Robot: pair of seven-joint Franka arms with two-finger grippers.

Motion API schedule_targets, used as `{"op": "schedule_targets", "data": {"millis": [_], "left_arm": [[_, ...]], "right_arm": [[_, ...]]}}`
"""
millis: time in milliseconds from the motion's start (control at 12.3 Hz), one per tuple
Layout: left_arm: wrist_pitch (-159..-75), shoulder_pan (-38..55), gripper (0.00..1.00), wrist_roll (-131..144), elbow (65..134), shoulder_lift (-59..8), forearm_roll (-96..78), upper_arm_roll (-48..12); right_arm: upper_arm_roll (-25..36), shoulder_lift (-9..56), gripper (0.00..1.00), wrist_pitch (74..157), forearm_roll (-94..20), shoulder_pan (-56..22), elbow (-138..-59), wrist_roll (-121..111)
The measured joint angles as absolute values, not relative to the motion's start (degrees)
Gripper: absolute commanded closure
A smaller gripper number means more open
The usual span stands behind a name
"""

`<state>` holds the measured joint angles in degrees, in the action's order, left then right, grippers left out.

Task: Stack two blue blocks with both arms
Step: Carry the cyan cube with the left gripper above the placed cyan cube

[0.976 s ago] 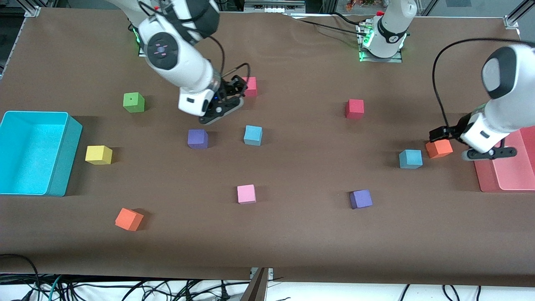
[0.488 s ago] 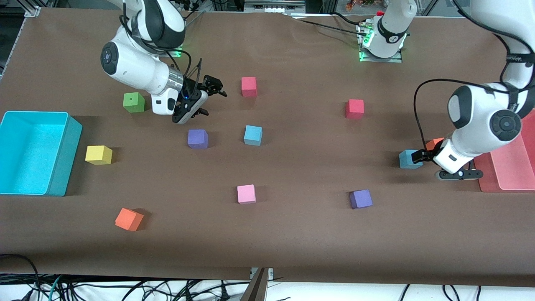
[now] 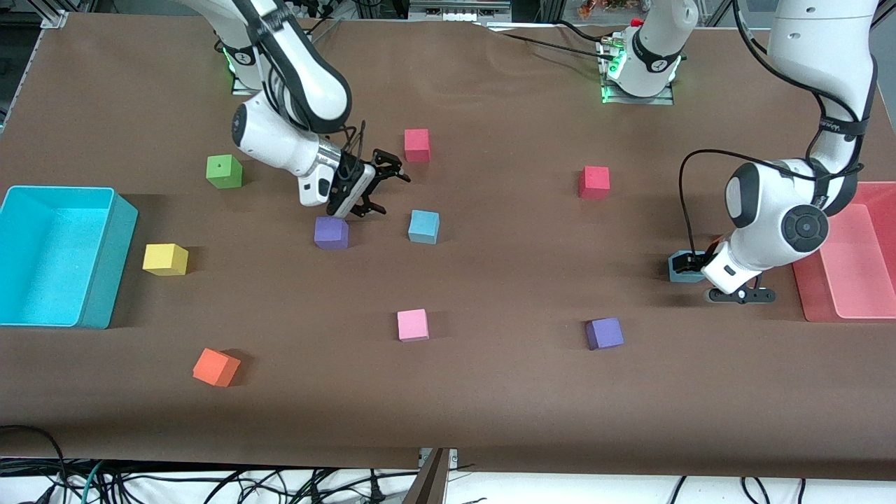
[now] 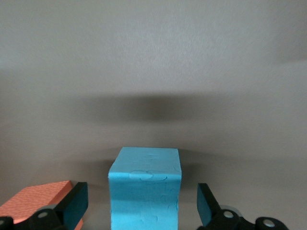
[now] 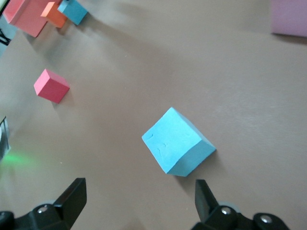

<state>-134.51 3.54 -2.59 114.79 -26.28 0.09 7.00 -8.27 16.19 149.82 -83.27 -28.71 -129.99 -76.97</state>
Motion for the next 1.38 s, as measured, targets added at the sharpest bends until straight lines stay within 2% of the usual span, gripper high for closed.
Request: {"op": "schedule_targets", "data": {"millis": [163, 244, 325, 407, 488, 732, 976, 1220, 1383], "left_arm": [[-135.82, 3.51, 0.0, -2.61, 116.97, -26.9, 0.09, 7.0], [-136.97, 3.49, 0.04, -2.61, 118.17, -26.92, 0.02, 7.0], [-137.77, 3.48, 0.62, -2.61, 118.88, -26.92, -0.13, 7.0], [-138.12, 3.48, 0.86, -2.61, 119.03, -26.91, -0.18, 6.99], [-138.48, 3.48, 1.0, -2.61, 118.96, -26.83, -0.37, 6.94], [-139.24, 3.53, 1.0, -2.68, 118.01, -25.28, -0.6, 6.54], [-138.27, 3.57, 1.0, -4.26, 117.27, -20.0, -0.64, 4.25], [-128.73, 5.05, 1.0, -1.5, 114.14, -12.7, -1.46, -1.13], [-126.56, 9.72, 1.0, 5.85, 111.86, -11.23, -1.7, -3.9]], "right_arm": [[-8.02, 19.7, 0.0, 149.92, -93.57, -28.64, -129.81, -91.18], [-7.8, 20.79, 0.0, 149.92, -96.08, -28.65, -129.52, -95.25], [-7.42, 21.65, 0.0, 149.94, -97.02, -28.68, -128.98, -97.83], [-7.07, 22.44, 0.0, 149.96, -97.86, -28.72, -128.16, -99.73], [-6.83, 23.3, 0.0, 149.96, -99.69, -28.95, -127.22, -102.04], [-6.14, 26.0, 0.0, 150.09, -107.38, -30.84, -125.6, -112.55], [-5.79, 27.65, 0.0, 150.11, -108.59, -31.13, -125.0, -117.04], [-4.89, 28.56, 0.0, 150.11, -108.59, -32.35, -123.6, -118.04], [-4.21, 28.95, 0.0, 150.11, -108.59, -32.93, -123.2, -119.3]]}}
